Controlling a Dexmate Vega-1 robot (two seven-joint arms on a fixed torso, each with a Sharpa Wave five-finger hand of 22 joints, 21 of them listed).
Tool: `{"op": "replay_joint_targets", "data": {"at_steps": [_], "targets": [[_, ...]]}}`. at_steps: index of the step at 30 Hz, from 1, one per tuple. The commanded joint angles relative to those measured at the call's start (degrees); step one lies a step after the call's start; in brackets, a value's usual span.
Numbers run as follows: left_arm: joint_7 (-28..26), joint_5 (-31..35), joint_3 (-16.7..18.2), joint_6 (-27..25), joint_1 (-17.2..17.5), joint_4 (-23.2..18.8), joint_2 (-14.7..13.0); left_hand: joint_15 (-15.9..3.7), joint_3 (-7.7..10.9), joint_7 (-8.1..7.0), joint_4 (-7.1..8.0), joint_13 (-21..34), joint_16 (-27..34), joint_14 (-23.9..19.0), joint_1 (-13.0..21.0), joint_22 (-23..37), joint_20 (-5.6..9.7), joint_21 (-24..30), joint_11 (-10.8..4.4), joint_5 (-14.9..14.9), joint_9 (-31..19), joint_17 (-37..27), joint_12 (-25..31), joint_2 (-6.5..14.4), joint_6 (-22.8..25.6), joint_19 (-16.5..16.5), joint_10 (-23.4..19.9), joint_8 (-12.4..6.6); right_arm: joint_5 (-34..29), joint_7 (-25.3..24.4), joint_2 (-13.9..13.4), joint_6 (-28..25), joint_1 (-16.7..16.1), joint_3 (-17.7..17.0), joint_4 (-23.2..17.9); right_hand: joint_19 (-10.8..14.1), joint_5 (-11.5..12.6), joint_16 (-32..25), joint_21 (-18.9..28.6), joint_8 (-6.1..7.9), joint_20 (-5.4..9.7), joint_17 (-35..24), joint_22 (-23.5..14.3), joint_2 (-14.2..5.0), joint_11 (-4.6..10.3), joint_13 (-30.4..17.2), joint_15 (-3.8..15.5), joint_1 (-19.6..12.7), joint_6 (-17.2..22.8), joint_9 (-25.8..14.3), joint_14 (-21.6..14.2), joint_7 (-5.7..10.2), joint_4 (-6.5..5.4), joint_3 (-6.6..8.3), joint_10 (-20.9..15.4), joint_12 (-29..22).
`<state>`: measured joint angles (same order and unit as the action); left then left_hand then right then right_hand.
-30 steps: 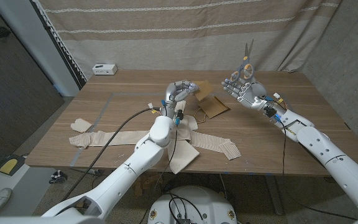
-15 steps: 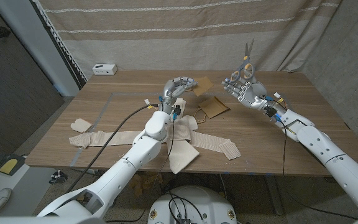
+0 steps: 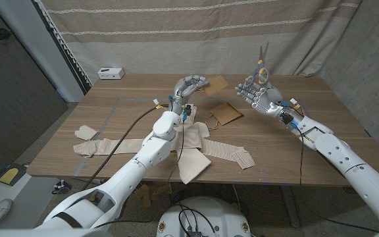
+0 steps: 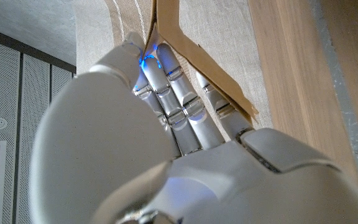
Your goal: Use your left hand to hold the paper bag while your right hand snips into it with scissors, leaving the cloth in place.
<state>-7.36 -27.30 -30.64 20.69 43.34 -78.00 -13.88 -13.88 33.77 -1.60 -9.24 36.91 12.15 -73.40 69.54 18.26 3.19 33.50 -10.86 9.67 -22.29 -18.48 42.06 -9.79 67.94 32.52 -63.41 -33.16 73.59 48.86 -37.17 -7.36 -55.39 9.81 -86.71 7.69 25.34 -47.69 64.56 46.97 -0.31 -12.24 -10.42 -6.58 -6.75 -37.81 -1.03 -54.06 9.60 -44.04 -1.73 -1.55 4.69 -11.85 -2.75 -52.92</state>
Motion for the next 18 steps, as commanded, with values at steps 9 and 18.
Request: {"op": "replay_joint_targets", "data": {"at_steps": [9,18], "targets": [[3.2,-3.6,0.3,0.5,-1.6,2.5,1.5,-0.06,-0.23,-0.33,0.03,0.1,0.4,0.0,2.2,0.5,6.35,1.0,-0.38,0.2,-0.2,-0.6,0.3,1.7,0.4,-0.7,0.0,-0.28,0.5,-0.8,0.0,0.8,-2.4,-0.9,-1.2,0.5,-0.2,0.2,0.0,-0.20,-0.04,-0.2,-0.2,0.05,-0.17,-0.3,-0.33,0.2,-2.1,0.0,-0.2,-2.49,0.08,0.15,-0.4,-0.4],[2.1,-2.1,0.3,1.1,-1.9,2.6,1.1,-0.06,-0.29,-0.63,0.05,0.1,0.4,0.0,2.2,0.5,6.30,1.5,-0.38,0.2,-0.4,-0.8,0.4,1.7,0.3,-0.9,0.0,-0.37,0.5,-1.8,-1.3,1.5,-4.7,-2.3,-3.5,0.8,-0.2,0.1,0.0,-0.28,-0.38,-0.2,-0.1,0.07,-0.40,-0.3,-0.37,0.1,-2.3,-0.1,-0.3,-2.63,0.12,0.18,-0.6,-0.5]]}}
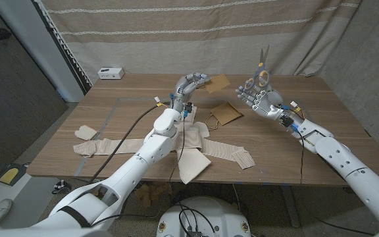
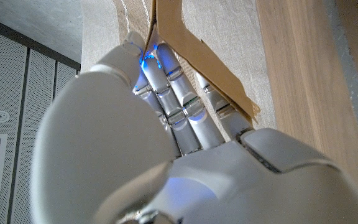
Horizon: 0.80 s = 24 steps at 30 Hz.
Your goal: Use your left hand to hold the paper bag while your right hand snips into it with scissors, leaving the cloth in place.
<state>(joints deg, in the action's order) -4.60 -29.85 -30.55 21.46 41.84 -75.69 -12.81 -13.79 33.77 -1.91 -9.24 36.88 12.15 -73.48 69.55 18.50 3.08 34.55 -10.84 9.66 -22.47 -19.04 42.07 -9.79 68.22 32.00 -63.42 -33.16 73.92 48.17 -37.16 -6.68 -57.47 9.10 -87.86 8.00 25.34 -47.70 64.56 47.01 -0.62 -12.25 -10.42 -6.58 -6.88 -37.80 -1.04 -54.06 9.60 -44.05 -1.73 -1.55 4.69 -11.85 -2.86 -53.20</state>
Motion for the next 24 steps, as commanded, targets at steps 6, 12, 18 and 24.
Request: {"op": "replay_joint_targets", "data": {"at_steps": [6,12,18,24], "targets": [[-0.5,0.1,0.2,0.2,-0.3,0.3,0.1,-0.15,-0.33,-0.10,0.10,0.1,0.3,0.1,2.2,0.3,6.37,0.8,-0.38,0.2,-0.1,-0.5,0.5,1.7,0.1,-0.5,-0.2,-0.37,0.3,-1.9,-2.8,0.7,-4.4,-2.7,-4.2,0.4,-0.3,0.1,0.0,-0.34,-0.15,-0.2,-0.1,0.10,-0.14,-0.4,-0.40,0.2,-2.2,0.0,-0.4,-2.64,0.10,0.16,-0.5,-0.2],[0.5,-0.7,0.3,0.3,-0.6,0.4,0.3,-0.15,-0.37,-0.12,0.08,0.1,0.3,0.1,2.2,0.4,6.35,1.2,-0.39,0.2,0.0,-0.7,0.5,1.7,0.3,-0.8,-0.2,-0.32,0.4,-2.3,-4.2,0.2,-5.8,-3.3,-5.7,0.6,-0.3,0.1,-0.1,-0.42,-0.16,-0.2,-0.1,0.10,-0.13,-0.4,-0.40,0.2,-2.2,0.1,-0.4,-2.62,0.10,0.17,-0.7,-0.3],[1.9,-2.0,0.6,0.7,-1.1,1.0,0.7,-0.14,-0.39,-0.20,0.08,0.0,0.3,0.1,2.2,0.4,6.33,1.4,-0.40,0.3,0.0,-0.8,0.5,1.7,0.2,-0.9,-0.2,-0.33,0.5,-2.8,-5.0,-0.1,-7.2,-3.6,-6.8,0.6,-0.3,0.1,-0.1,-0.39,-0.21,-0.2,-0.1,0.13,-0.16,-0.3,-0.40,0.3,-2.2,0.1,-0.5,-2.64,0.09,0.16,-0.6,-0.3],[3.5,-3.9,0.8,0.4,-1.0,1.0,1.0,-0.15,-0.40,-0.27,0.08,-0.2,0.3,0.1,2.2,0.4,6.32,1.7,-0.38,0.3,-0.1,-0.9,0.4,1.7,0.3,-1.3,-0.2,-0.38,0.8,-3.1,-5.8,-0.1,-8.8,-4.4,-8.4,0.6,-0.4,0.1,-0.2,-0.42,-0.27,-0.2,-0.1,0.18,-0.11,-0.3,-0.49,0.4,-2.2,0.1,-0.5,-2.64,0.07,0.13,-0.8,-0.4]]}}
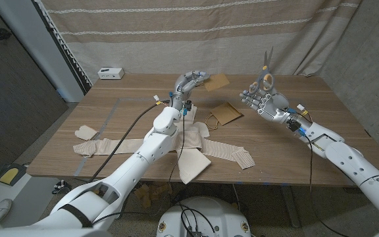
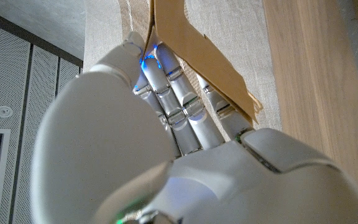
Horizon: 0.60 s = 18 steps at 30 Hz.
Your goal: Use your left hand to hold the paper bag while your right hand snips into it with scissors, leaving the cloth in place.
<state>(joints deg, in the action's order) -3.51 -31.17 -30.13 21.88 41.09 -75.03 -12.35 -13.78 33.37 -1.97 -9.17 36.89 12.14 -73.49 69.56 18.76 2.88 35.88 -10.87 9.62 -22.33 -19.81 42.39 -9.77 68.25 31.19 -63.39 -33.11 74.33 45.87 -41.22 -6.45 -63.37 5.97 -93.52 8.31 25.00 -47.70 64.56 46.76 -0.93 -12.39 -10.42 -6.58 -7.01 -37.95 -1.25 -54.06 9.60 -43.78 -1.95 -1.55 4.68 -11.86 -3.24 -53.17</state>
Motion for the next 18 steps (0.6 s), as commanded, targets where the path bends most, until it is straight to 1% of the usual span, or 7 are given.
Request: {"op": "replay_joint_targets", "data": {"at_steps": [1,3,9,12,18], "targets": [[2.7,-2.9,0.4,-0.1,-0.2,0.4,0.5,-0.15,0.00,-0.19,0.01,-0.1,0.3,0.2,2.2,0.1,6.52,0.4,-0.36,0.3,-0.2,-0.2,0.2,1.6,0.3,-0.5,-0.3,-0.42,0.6,-0.7,-1.9,-0.5,-3.1,-1.4,-2.9,0.3,-0.1,0.1,-0.2,-0.17,0.04,-0.1,-0.1,0.18,0.04,-0.2,-0.20,0.4,-2.2,-0.2,-0.3,-2.62,0.07,0.13,-0.5,-0.4],[3.0,-3.1,0.4,-0.2,-0.2,0.4,0.5,-0.15,0.00,-0.10,0.01,-0.2,0.2,0.1,2.2,0.1,6.52,0.5,-0.35,0.3,-0.2,-0.2,0.1,1.6,0.2,-0.6,-0.2,-0.44,0.5,-0.8,-2.3,-0.7,-3.4,-1.4,-3.2,0.4,-0.1,0.1,-0.2,-0.16,0.00,-0.1,-0.1,0.19,-0.06,-0.2,-0.23,0.4,-2.1,-0.2,-0.3,-2.70,0.07,0.13,-0.5,-0.4],[4.4,-4.3,0.5,-0.4,-0.5,0.7,0.7,-0.15,0.01,-0.17,0.03,-0.3,0.2,0.2,2.1,0.0,6.53,0.8,-0.33,0.3,-0.1,-0.4,0.2,1.6,0.3,-0.9,-0.4,-0.39,0.6,-0.3,-3.0,-1.7,-3.6,-0.9,-3.9,0.5,-0.1,0.1,-0.2,-0.24,0.01,-0.1,-0.1,0.17,0.29,-0.1,-0.29,0.3,-2.3,-0.2,-0.4,-2.70,0.11,0.17,-0.9,-0.6],[6.3,-5.6,0.6,-0.8,-0.9,1.4,0.7,-0.15,0.02,-0.05,0.02,-0.4,0.2,0.2,2.1,0.0,6.53,1.0,-0.35,0.3,-0.2,-0.4,0.1,1.6,0.2,-1.0,-0.3,-0.37,0.5,-0.6,-3.6,-2.2,-4.1,-0.7,-4.6,0.5,-0.1,0.0,-0.2,-0.22,-0.01,-0.1,-0.1,0.15,0.27,-0.1,-0.20,0.3,-2.3,-0.2,-0.6,-2.72,0.12,0.19,-1.0,-0.6],[7.2,-5.6,0.3,-1.4,-1.3,1.6,0.5,-0.15,0.02,-0.17,0.04,-0.3,0.1,0.2,2.1,0.0,6.54,1.3,-0.37,0.3,-0.3,-0.6,0.1,1.6,-0.1,-1.2,0.0,-0.30,0.6,-0.8,-4.7,-2.4,-5.4,-1.3,-5.9,1.0,-0.1,0.0,-0.2,-0.29,0.79,0.0,-0.1,0.20,-0.04,-0.2,-0.14,0.1,-2.4,-0.2,-0.7,-2.92,0.24,0.24,-1.0,-0.6]]}}
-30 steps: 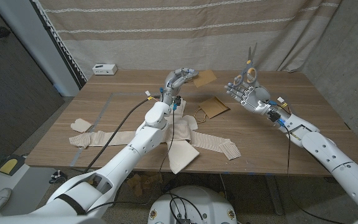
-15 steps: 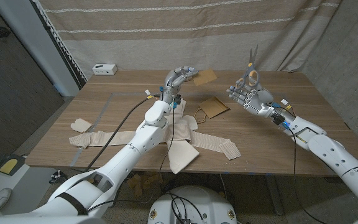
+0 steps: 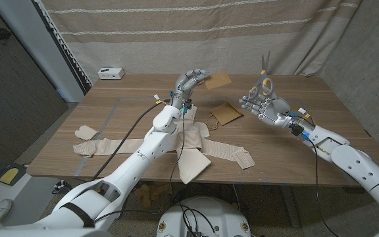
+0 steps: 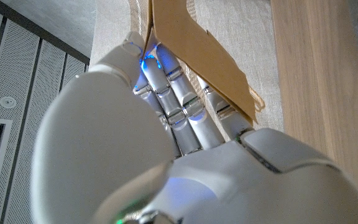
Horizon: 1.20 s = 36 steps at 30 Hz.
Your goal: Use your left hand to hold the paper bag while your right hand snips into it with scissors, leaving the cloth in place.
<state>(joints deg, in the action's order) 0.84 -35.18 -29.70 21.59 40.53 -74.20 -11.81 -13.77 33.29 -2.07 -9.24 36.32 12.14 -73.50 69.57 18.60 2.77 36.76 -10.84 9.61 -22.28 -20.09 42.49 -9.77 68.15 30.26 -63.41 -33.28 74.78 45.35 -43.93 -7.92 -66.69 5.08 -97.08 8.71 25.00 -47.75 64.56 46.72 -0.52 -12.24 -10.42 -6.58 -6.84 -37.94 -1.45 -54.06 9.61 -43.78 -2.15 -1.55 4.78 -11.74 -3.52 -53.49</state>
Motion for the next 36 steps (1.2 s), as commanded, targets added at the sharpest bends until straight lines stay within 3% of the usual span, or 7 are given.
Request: {"op": "replay_joint_targets", "data": {"at_steps": [1,6,13,27,31,36], "targets": [[3.1,-1.9,-0.2,-1.3,-0.8,0.7,-0.1,-0.16,0.11,-0.20,0.11,0.2,0.1,0.2,2.1,0.1,6.66,0.5,-0.38,0.3,-0.3,-0.3,-0.1,1.6,0.0,-0.3,0.1,-0.15,0.2,-0.2,-2.3,-1.1,-2.3,-0.5,-2.5,0.6,-0.1,0.0,-0.2,-0.27,0.40,-0.2,0.0,0.21,-0.16,-0.2,0.06,0.1,-2.4,-0.2,-0.6,-2.90,0.16,0.14,-0.7,-0.3],[3.5,-1.9,-0.3,-1.6,-1.2,1.1,0.0,-0.16,0.11,-0.03,0.10,0.0,0.0,0.3,2.1,0.1,6.66,0.8,-0.36,0.3,-0.3,-0.4,-0.1,1.6,0.0,-0.5,0.0,-0.11,0.4,-0.5,-3.6,-1.7,-3.6,-1.3,-3.6,1.4,-0.1,-0.6,-0.1,-0.42,0.41,-0.2,0.0,0.09,-0.03,-0.2,0.98,-0.2,-2.7,-0.1,-2.0,-3.09,0.28,0.29,-1.0,-0.4],[3.2,-2.4,-0.2,-2.9,-1.7,1.1,0.1,-0.16,0.13,0.03,0.08,0.0,0.0,0.3,2.2,0.0,6.65,1.3,-0.38,0.3,0.0,-0.6,0.0,1.6,0.4,-0.7,0.0,-0.08,0.6,-0.7,-4.8,-2.4,-4.8,-1.9,-4.8,1.6,-0.2,-0.7,-0.2,-0.47,0.30,-0.3,0.1,0.11,-0.16,-0.2,0.91,-0.3,-2.7,-0.1,-2.2,-3.13,0.39,0.35,-1.2,-0.5],[7.8,-5.5,0.2,-3.1,-3.4,4.4,1.7,-0.15,0.18,0.07,0.07,-0.4,0.0,0.2,2.1,-0.2,6.61,2.1,-0.35,0.3,-0.1,-0.9,0.0,1.5,0.4,-1.0,-0.3,-0.13,0.8,-0.2,-6.9,-4.4,-6.0,-2.1,-6.0,1.9,-0.3,-0.8,-0.3,-0.78,0.03,-0.3,0.1,0.11,-0.23,-0.3,0.69,-0.3,-3.5,-0.2,-2.2,-3.29,0.38,0.39,-1.1,-0.5],[8.5,-5.6,0.2,-2.6,-3.9,5.3,2.1,-0.15,0.23,0.28,0.09,-0.4,0.0,0.2,2.1,-0.3,6.61,2.4,-0.36,0.3,0.4,-1.0,0.0,1.5,0.6,-1.1,-0.1,0.12,0.8,-0.3,-7.4,-5.0,-6.4,-2.0,-6.6,2.1,-0.4,-0.9,-0.4,-1.31,-0.08,-0.3,0.1,0.12,-0.30,-0.3,0.53,-0.4,-4.9,-0.3,-2.3,-4.22,0.41,0.42,-1.1,-0.6],[9.1,-5.8,0.3,-2.4,-4.5,6.2,2.6,-0.15,0.24,0.44,0.10,-0.5,0.0,0.2,2.0,-0.4,6.62,2.7,-0.35,0.3,0.7,-1.1,0.0,1.5,0.8,-1.3,-0.2,0.20,0.3,-0.3,-8.0,-5.1,-6.5,-1.7,-7.0,2.1,-0.4,-0.9,-0.5,-1.33,-0.16,-0.3,0.1,0.09,-0.35,-0.3,0.44,-0.3,-5.0,-0.3,-2.3,-4.25,0.38,0.43,-1.1,-0.6]]}}
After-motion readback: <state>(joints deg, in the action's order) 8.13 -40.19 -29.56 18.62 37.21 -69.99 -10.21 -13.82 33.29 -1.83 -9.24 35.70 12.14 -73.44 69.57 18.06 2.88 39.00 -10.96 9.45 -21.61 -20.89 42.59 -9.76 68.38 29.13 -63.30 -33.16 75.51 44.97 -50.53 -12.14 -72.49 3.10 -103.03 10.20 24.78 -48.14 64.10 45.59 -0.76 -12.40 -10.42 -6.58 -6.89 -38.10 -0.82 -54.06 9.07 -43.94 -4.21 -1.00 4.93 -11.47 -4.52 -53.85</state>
